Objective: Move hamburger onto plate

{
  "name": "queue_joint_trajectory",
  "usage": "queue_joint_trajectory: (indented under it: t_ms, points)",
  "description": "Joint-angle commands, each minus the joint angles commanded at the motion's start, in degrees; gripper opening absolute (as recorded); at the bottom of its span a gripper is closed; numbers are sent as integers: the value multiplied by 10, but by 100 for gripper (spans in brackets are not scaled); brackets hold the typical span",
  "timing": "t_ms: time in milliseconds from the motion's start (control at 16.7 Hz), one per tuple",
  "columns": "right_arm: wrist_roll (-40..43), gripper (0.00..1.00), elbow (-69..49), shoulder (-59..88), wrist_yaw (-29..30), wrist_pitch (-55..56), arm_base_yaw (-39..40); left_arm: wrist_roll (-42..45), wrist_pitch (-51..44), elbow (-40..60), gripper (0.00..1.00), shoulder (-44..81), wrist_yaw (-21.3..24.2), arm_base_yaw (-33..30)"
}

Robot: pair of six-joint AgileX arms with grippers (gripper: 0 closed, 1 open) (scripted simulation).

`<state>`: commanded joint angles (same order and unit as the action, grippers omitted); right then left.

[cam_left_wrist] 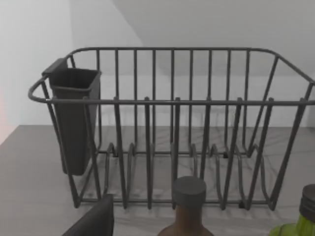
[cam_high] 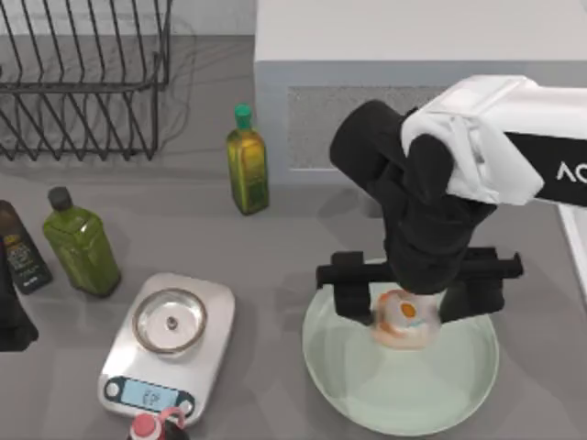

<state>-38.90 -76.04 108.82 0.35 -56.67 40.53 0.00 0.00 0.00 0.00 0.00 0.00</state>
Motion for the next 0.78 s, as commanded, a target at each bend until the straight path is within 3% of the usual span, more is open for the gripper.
queue_joint_trajectory:
  t_ms: [360, 780]
  points:
    - [0, 0, 25, 14, 1, 38, 3, 0, 0, 0, 100, 0, 0, 0]
    - [0, 53, 25, 14, 1, 38, 3, 0, 0, 0, 100, 0, 0, 0]
